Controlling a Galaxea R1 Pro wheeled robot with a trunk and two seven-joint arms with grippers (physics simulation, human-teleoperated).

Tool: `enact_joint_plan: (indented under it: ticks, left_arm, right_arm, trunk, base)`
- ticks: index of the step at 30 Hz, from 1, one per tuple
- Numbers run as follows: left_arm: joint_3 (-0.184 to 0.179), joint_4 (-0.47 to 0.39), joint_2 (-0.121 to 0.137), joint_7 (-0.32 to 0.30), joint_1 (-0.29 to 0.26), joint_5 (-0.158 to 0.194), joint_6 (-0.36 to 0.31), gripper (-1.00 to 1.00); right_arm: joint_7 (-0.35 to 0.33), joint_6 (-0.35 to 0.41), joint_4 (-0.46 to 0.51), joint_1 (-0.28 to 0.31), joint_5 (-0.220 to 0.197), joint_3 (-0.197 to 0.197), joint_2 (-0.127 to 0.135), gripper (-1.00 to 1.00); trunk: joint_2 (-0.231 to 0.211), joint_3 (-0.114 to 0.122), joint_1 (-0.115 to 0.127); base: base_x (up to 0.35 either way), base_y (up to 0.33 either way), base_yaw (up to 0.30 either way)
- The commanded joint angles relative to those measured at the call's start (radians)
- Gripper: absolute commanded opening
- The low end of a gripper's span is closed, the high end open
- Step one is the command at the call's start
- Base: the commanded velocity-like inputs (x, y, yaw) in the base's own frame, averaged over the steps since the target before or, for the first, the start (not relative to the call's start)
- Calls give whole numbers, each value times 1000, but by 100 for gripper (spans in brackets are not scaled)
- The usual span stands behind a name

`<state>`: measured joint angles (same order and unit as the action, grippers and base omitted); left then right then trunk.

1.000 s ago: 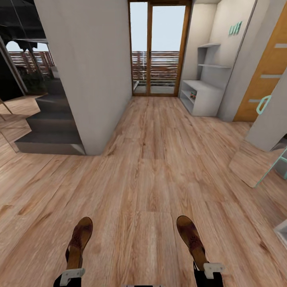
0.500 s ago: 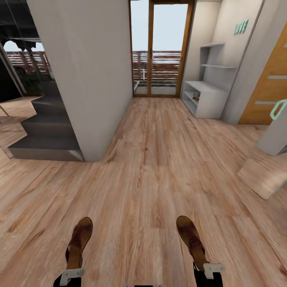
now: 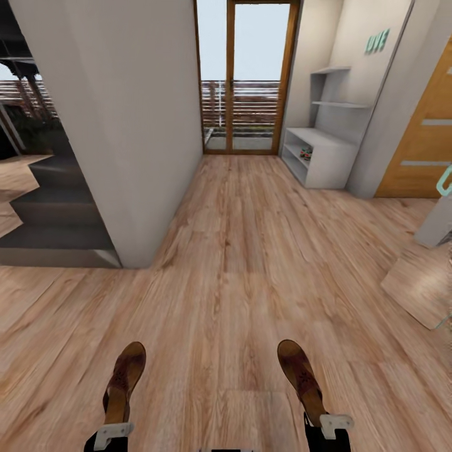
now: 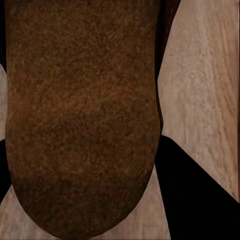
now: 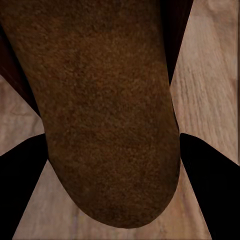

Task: Pick up the two gym shoes and the two sandals from the corridor floor and place them onto the hallstand (shoe rack) in the corridor, making sure they are on the rack and not on the floor. Arrange them so the two gym shoes are next to each other and the two sandals are next to each other.

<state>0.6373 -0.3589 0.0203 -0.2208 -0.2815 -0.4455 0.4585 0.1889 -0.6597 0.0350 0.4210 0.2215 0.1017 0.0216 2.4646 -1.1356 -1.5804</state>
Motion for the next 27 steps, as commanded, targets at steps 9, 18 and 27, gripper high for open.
enact_joint_plan:
  ticks: [9,18,27]
  left_arm:
    - [9,0,-1,-8,-1,-3,3,-100]
    - [10,0,0,-8,-1,-3,3,-100]
    - [10,0,0,-8,-1,-3,3,-100]
  right_arm:
    - [1,-3,-1,1,10,9,0,-100]
    - [2,-3,-1,1,10,8,0,-100]
    - [2,-3,-1,1,10,8,0,-100]
  trunk:
    - [0,-1,0]
    - [0,-1,0]
    - [0,-1,0]
  base:
    - [338,3,-143]
    - [339,0,-8]
    - [339,0,0]
